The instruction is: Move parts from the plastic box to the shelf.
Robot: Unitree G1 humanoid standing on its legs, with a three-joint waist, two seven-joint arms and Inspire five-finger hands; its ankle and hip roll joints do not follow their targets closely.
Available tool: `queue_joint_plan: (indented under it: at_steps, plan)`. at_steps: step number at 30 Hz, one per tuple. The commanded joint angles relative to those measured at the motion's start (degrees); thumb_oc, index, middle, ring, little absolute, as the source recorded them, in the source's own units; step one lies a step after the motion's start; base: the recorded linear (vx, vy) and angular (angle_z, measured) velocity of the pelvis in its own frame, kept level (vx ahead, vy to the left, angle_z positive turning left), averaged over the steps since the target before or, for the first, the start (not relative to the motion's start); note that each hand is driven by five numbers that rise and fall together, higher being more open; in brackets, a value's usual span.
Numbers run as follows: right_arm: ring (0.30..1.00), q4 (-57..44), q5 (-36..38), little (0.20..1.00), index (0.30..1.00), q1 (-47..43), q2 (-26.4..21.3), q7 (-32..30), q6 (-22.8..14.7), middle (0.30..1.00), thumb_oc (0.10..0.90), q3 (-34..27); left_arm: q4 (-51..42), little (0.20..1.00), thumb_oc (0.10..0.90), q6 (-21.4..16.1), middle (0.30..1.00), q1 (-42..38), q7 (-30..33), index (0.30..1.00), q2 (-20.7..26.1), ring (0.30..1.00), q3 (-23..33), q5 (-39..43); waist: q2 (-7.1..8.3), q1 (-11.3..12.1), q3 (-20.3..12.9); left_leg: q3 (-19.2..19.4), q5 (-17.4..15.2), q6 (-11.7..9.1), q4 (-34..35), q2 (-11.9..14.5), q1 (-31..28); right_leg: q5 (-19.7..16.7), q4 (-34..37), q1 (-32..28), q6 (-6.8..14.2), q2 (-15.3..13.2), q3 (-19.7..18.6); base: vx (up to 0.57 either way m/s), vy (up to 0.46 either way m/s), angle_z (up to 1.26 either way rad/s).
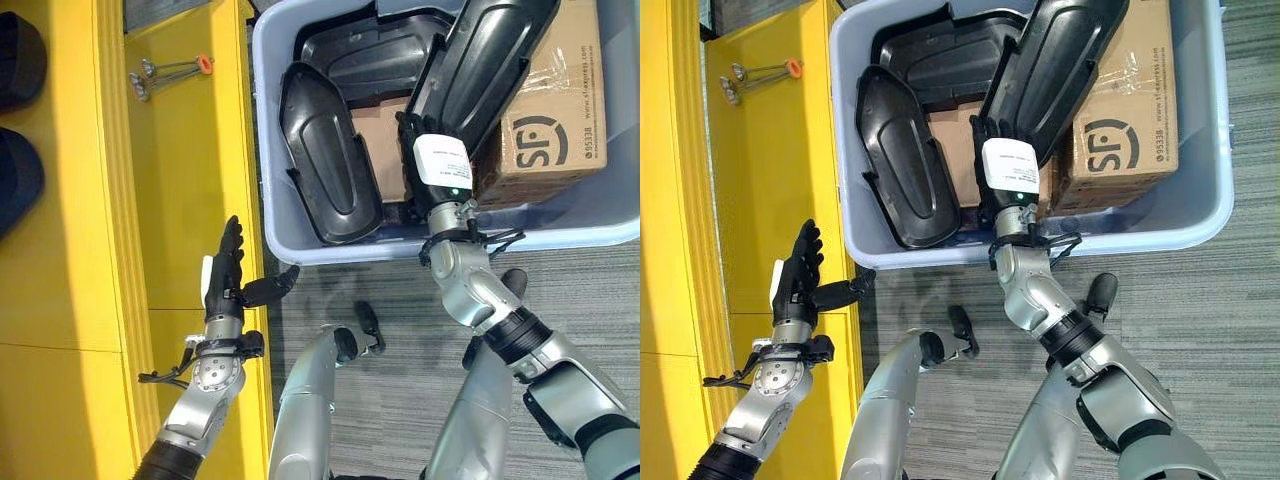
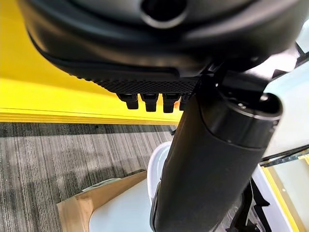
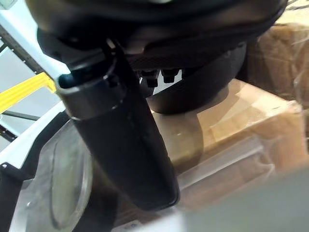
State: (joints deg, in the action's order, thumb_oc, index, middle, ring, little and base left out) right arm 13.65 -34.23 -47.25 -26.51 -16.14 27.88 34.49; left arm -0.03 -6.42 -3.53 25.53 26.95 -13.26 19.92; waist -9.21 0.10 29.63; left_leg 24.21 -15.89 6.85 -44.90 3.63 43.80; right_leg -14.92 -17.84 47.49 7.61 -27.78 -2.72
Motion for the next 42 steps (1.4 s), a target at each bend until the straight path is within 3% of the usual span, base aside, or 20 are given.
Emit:
queue_joint_plan:
  at_steps: [1,25,26,27,42]
  plan:
    - [1.0,-5.6,-1.2,1.0,1.0,-6.2,-5.6,-1.4,0.3,1.0,0.9,-1.9,-8.2,1.0,0.9,-4.4,1.0,2.0,1.7,1.0,-0.4,1.0,1.8,-0.7,-10.37,0.9,0.2,-5.3,0.0,-3.1,10.9,-5.7,-6.0,12.3,-9.7,1.0,0.0,3.6,2.0,0.0,0.008,-0.06]
    - [1.0,-7.4,1.7,1.0,1.0,-3.5,-6.8,-1.2,1.9,1.0,0.9,-4.7,-8.6,1.0,0.9,-4.4,1.0,1.9,2.2,1.0,-0.8,1.0,2.4,-0.7,-10.36,-0.3,0.2,-4.6,0.6,-3.3,11.9,-5.6,-5.8,12.1,-8.5,1.6,0.3,4.2,2.0,0.0,0.0,-0.01]
    - [0.448,-7.3,2.4,0.448,0.448,-3.5,-6.7,-0.6,2.0,0.448,0.506,-4.9,-8.7,1.0,0.9,-4.3,1.0,1.9,2.3,1.0,-0.8,1.0,2.5,-0.6,-10.35,-0.3,0.2,-4.6,0.6,-3.3,11.9,-5.6,-5.8,12.2,-8.5,1.6,0.4,4.1,2.0,0.0,0.0,0.0]
    - [0.3,-7.1,3.4,0.3,0.3,-3.0,-6.5,-0.2,3.0,0.3,0.4,-4.5,-8.2,1.0,0.9,-4.5,1.0,1.8,2.3,1.0,-0.8,1.0,2.5,-0.6,-10.34,-0.4,0.2,-4.6,0.6,-3.3,11.9,-5.6,-5.8,12.2,-8.5,1.7,0.4,4.2,1.9,0.0,0.0,0.0]
    - [0.3,-5.9,3.7,0.3,0.3,-2.3,-6.3,0.6,2.2,0.3,0.4,-4.7,-8.1,1.0,0.9,-4.4,1.0,1.6,1.8,1.0,-0.9,1.0,3.1,-0.1,-9.83,-0.2,0.2,-4.6,0.3,-3.2,11.6,-5.6,-5.3,12.1,-8.6,1.9,0.4,4.0,2.3,0.0,0.0,0.0]
